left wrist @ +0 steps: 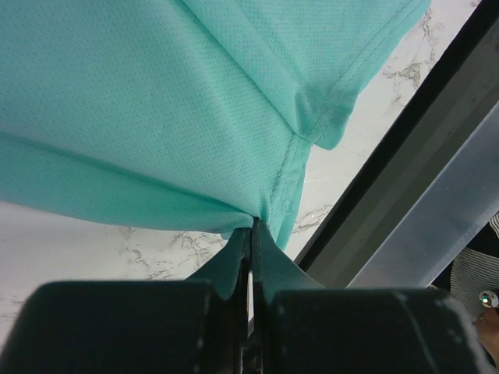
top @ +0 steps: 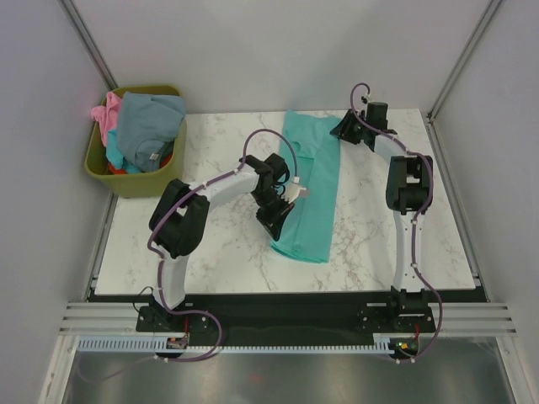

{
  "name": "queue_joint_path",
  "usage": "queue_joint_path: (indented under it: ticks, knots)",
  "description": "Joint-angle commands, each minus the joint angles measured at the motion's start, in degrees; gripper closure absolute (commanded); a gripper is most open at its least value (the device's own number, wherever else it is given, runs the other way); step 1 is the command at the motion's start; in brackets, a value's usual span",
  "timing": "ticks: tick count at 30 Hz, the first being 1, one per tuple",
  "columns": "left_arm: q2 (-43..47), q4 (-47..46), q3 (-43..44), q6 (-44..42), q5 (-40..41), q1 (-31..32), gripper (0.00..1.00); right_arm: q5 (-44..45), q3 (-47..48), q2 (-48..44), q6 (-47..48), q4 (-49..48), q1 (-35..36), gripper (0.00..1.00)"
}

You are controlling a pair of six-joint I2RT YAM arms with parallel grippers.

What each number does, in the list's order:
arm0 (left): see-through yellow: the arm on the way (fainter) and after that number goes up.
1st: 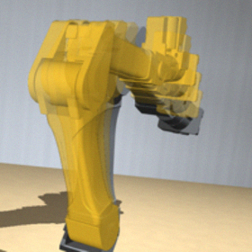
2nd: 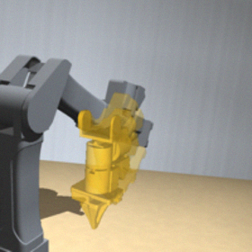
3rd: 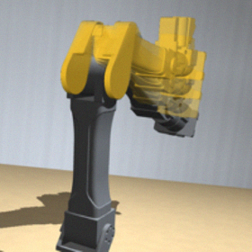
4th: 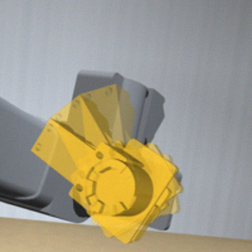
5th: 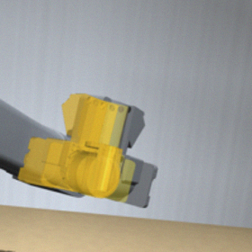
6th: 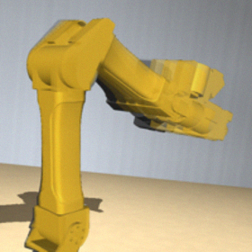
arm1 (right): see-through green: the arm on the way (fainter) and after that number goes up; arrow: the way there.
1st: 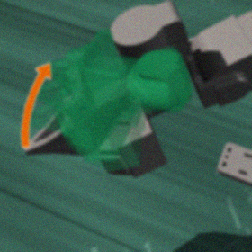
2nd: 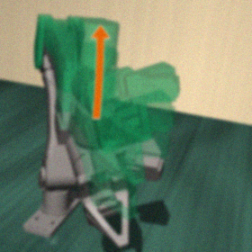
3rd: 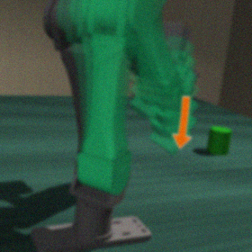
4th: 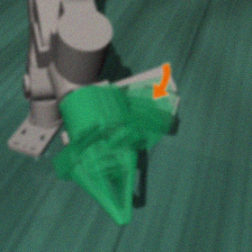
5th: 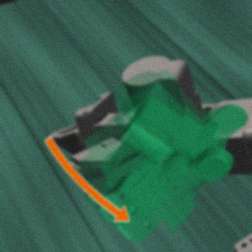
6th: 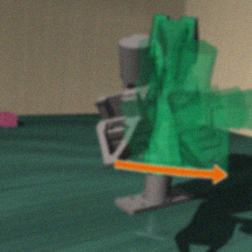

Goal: Fold and stack the t-shirts
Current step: Fold the tshirt

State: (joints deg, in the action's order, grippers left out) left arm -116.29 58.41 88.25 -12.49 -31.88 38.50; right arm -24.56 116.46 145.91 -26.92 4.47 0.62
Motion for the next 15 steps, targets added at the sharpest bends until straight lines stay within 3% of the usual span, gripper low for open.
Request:
queue_joint_path:
  ticks: [1,7,9,10,11,13,14,15]
  knots:
    - [0.0,0.5,3.2,-0.3,0.1,1.3,0.98,-0.2,2.9,1.9,-1.2,-2.6,1.7,0.50]
    - [-1.0,0.0,5.2,0.5,1.0,2.5,0.97,-0.8,1.9,0.3,-1.3,-2.9,2.5,0.49]
    - [-1.2,0.0,5.7,0.8,1.0,2.6,0.88,-0.3,1.3,-1.6,0.3,-2.3,2.5,0.46]
    - [-1.2,-0.1,6.3,1.0,1.1,2.6,0.82,0.1,0.6,-2.5,0.8,-1.7,2.1,0.45]
    - [-0.7,0.4,6.6,0.9,1.2,2.6,0.66,1.1,0.0,-5.1,1.2,-1.2,1.8,0.40]
    - [0.5,0.6,6.8,0.4,2.0,2.7,0.49,1.7,-3.6,-8.5,2.4,0.3,0.4,0.36]
    - [1.4,0.7,6.6,0.3,3.4,2.7,0.34,2.1,-5.2,-12.5,2.9,0.9,-0.3,0.34]
    - [3.7,0.7,6.2,0.1,3.7,2.7,0.29,2.2,-6.8,-14.8,3.5,2.1,-0.4,0.34]
